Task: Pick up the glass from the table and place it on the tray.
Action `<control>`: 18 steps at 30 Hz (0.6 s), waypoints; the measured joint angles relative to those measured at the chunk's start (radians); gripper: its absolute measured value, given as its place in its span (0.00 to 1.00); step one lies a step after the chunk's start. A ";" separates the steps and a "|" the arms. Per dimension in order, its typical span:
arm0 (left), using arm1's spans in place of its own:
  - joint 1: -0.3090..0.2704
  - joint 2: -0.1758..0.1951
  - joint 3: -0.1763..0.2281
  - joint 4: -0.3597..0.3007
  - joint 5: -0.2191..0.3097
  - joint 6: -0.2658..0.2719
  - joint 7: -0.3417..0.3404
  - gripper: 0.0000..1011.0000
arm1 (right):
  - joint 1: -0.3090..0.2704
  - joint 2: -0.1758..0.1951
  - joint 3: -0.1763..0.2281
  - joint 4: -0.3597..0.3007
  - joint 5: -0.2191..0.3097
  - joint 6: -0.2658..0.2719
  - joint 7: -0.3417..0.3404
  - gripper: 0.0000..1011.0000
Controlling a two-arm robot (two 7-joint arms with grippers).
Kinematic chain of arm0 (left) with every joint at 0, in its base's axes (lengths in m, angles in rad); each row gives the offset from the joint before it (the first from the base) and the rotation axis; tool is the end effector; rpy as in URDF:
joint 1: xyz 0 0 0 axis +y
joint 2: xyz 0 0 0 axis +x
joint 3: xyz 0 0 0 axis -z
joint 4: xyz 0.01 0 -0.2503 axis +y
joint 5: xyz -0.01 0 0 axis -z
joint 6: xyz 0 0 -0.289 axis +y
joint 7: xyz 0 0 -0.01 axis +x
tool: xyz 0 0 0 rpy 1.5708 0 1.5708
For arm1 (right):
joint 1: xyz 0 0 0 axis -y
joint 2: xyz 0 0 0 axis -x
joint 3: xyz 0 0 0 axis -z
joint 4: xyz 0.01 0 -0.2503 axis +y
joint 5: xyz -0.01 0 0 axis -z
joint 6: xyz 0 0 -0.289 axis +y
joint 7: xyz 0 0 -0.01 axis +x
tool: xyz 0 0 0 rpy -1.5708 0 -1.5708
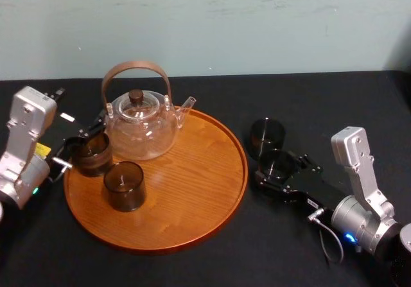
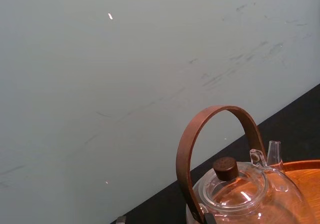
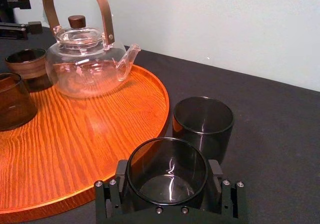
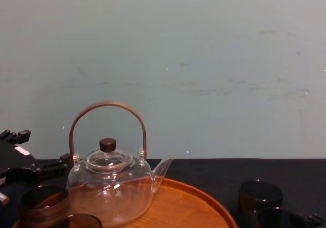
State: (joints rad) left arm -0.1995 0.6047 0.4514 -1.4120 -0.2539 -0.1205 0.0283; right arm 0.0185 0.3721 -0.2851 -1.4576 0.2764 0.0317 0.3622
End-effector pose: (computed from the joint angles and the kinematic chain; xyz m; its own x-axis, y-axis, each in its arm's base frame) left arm 0.3329 0.0653 -0.2665 0.2923 0.8803 0.3737 -0.9553 0.2873 0.0703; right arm 0.2991 -0.0268 -0.3000 0.5610 -0.8278 0.0068 0.8050 0.5435 -0.2379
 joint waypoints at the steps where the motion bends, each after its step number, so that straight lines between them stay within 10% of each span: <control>1: 0.000 0.000 0.000 0.000 0.000 0.000 0.000 0.99 | 0.000 0.000 0.000 0.000 0.000 0.000 0.000 0.99; 18: 0.000 0.000 0.000 0.000 0.000 0.000 0.000 0.99 | 0.000 0.001 0.000 0.000 0.000 -0.001 0.000 0.93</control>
State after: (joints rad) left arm -0.1995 0.6047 0.4514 -1.4120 -0.2539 -0.1205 0.0282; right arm 0.0185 0.3727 -0.2850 -1.4573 0.2764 0.0305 0.3626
